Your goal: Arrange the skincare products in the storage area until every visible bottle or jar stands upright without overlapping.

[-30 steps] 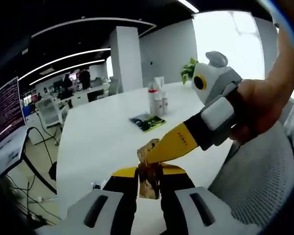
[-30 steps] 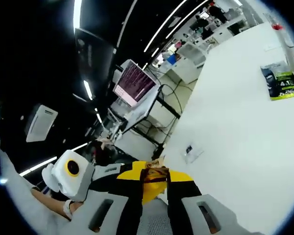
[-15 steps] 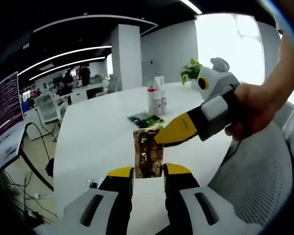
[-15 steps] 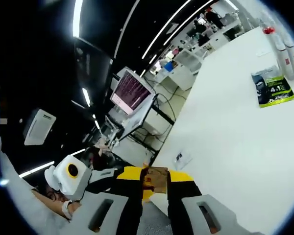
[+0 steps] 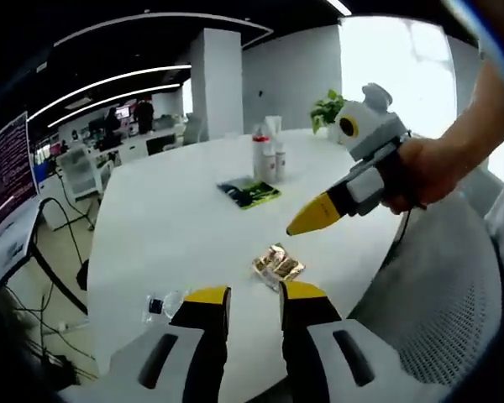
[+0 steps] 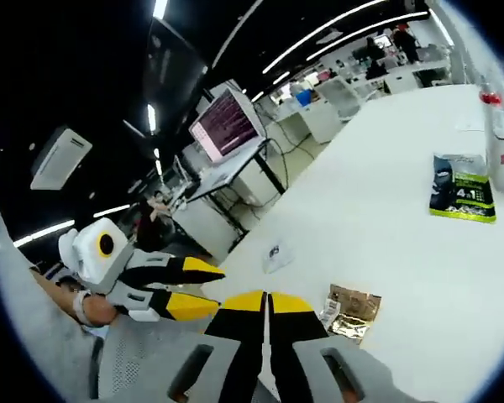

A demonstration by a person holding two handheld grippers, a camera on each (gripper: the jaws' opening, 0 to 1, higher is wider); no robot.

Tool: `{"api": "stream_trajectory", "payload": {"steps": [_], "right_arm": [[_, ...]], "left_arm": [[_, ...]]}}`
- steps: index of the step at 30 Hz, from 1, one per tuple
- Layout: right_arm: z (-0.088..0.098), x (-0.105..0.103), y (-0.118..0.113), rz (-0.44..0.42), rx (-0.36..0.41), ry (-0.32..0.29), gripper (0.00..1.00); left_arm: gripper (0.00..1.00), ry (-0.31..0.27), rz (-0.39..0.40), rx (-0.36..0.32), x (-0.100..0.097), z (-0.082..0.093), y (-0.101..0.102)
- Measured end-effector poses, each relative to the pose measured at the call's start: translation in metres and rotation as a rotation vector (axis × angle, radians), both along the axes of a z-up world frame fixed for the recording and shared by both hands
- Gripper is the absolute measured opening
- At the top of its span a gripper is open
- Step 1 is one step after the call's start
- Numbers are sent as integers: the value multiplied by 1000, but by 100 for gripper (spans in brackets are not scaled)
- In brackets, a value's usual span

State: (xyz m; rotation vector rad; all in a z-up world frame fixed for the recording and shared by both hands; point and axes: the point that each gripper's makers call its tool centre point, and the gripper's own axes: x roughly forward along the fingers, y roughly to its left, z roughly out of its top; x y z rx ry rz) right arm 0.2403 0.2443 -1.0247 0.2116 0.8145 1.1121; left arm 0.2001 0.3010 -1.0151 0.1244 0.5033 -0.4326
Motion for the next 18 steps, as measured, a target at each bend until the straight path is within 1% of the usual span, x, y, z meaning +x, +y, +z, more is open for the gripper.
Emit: {"api": "stream_trajectory", "payload": {"steps": [1,2,3,4,5,6,7,8,9,10,11,12,13,17,18], "right_arm": [[-8,4,-3,13,-58,-35,0],[-15,6,-8,16,-114,-41,1],[-25,8,-11,48,-194,-71,6],[-31,13,-13,71,-242,-112,15],[-39,17,-16,100,-323,-159,21],[-42,18,-17,147,-364,-194,25],[-49,20,-20,220,-433,-232,25],[-54,21,-21,266,-472,-253,24],[-58,20,-17,343,-491,-280,24],[-62,21,-18,381,-528,-296,25],[-63,23,-18,399,-549,-309,28],[-64,29,-14,449,-563,-361,31],[-64,32,-8,484,-558,-378,34],[-71,45,-3,562,-603,-363,34],[-76,45,-2,600,-615,-344,34]], "left_arm": [[20,8,5,17,0,-3,2],[19,19,6,29,0,-6,3],[18,34,4,38,-1,-9,3],[17,53,2,45,-3,-12,3],[16,53,2,46,-2,-12,3],[15,53,2,51,-3,-12,3],[14,51,3,54,-3,-12,4],[14,51,6,57,-3,-12,4],[14,54,8,57,-3,-12,5],[14,60,10,60,-3,-13,5],[14,61,9,61,-3,-14,4],[14,61,8,63,-3,-14,4],[13,61,7,66,-3,-14,3],[13,68,9,77,-3,-17,4],[13,70,10,77,-3,-17,3]]}}
